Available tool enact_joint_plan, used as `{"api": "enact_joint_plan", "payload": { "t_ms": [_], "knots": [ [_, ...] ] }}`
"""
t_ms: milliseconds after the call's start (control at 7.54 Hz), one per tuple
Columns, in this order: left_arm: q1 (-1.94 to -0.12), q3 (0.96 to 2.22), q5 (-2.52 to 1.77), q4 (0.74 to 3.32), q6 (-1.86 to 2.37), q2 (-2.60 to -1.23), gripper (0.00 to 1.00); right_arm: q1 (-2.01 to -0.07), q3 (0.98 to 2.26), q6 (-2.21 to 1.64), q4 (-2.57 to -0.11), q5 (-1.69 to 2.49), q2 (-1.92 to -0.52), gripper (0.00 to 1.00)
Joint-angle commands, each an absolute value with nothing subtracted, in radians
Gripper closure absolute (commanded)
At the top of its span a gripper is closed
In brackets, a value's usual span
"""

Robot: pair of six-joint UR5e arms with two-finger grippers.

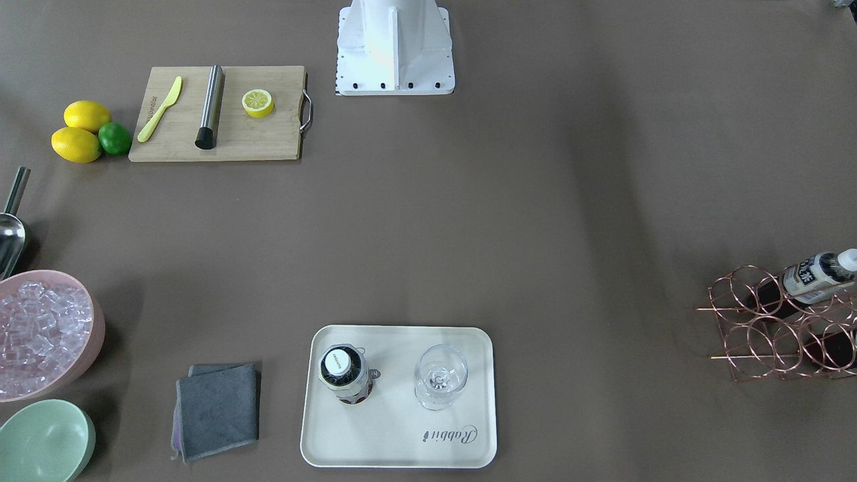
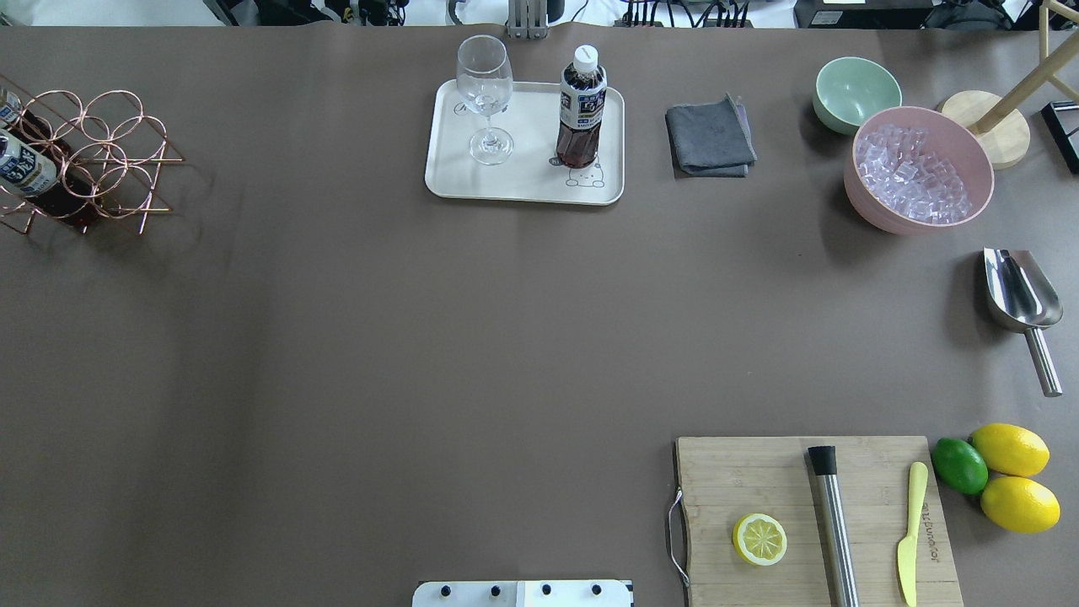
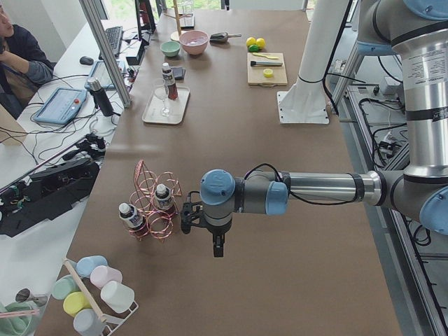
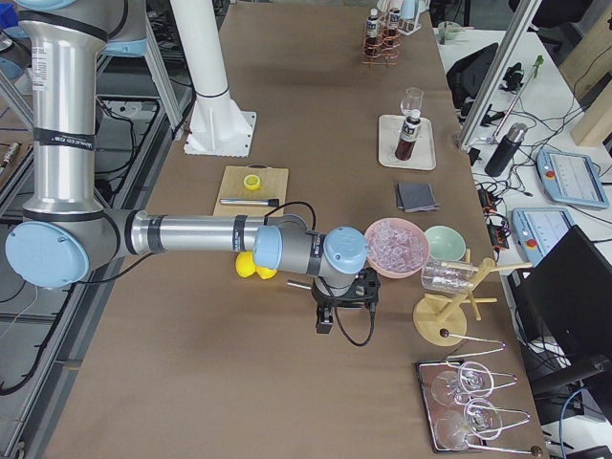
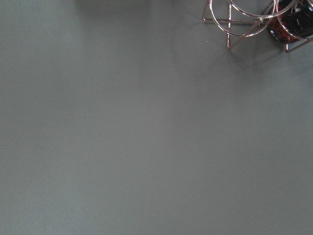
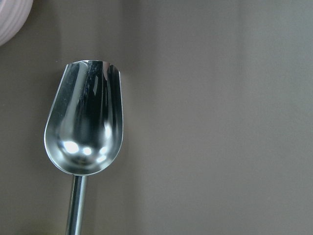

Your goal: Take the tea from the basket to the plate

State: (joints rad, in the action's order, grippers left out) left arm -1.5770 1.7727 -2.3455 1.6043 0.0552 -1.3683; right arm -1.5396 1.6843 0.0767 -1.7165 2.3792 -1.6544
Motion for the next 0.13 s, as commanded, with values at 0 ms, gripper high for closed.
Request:
{"api": "enact_joint_plan", "payload": {
  "t_ms": [0],
  "knots": [
    [-1.577, 1.77, -2.345, 1.605, 0.055, -1.371, 0.02, -1.542, 1.686, 0.077, -1.717, 2.379, -1.654, 0.0]
  ]
}}
